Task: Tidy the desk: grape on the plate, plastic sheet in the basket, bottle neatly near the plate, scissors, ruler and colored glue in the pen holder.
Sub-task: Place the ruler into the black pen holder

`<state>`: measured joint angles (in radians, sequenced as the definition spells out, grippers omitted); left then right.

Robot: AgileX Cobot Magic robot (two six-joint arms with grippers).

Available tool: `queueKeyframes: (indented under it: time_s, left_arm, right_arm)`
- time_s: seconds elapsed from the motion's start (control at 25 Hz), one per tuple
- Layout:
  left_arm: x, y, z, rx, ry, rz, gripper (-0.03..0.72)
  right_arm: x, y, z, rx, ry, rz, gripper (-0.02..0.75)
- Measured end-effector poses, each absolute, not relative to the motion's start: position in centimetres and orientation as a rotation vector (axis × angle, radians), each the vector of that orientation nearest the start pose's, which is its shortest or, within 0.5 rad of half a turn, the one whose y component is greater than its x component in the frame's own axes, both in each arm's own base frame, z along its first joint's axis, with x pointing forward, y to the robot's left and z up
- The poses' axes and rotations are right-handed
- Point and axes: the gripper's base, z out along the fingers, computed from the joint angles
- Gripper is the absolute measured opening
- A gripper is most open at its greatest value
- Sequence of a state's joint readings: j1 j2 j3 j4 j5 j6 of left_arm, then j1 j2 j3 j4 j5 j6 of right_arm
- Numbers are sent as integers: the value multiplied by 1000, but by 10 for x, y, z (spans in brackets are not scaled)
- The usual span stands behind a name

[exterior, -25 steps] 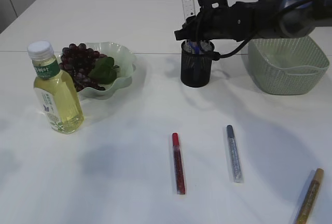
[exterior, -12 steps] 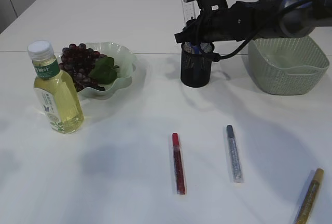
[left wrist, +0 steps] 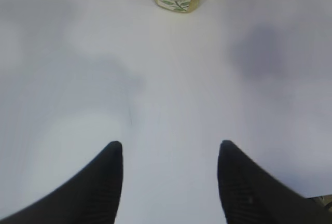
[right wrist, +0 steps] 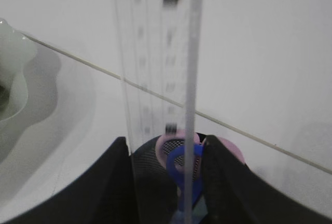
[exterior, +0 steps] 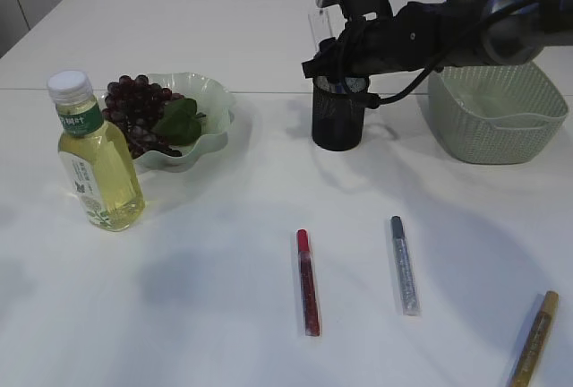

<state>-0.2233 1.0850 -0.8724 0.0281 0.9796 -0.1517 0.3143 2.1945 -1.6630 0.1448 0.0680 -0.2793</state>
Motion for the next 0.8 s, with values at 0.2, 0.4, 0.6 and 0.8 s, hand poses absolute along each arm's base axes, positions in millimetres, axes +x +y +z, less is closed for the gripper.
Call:
queueKeyframes:
  time_s: [0.2, 0.4, 0.6, 0.8]
  left_arm:
    - [189, -41, 299, 110, 2688, -80, 425]
    - [189, -40, 299, 111, 2697, -75, 425]
    - [188, -40, 299, 112, 2699, -73, 425]
    - [188, -40, 299, 112, 2701, -72, 425]
  right_arm:
    - [485, 159, 195, -480, 2065, 124, 420]
    - [487, 160, 203, -487, 2074, 130, 430]
    - [485, 162, 231, -511, 2106, 146, 430]
    - [466, 160, 272, -549, 2274, 196, 430]
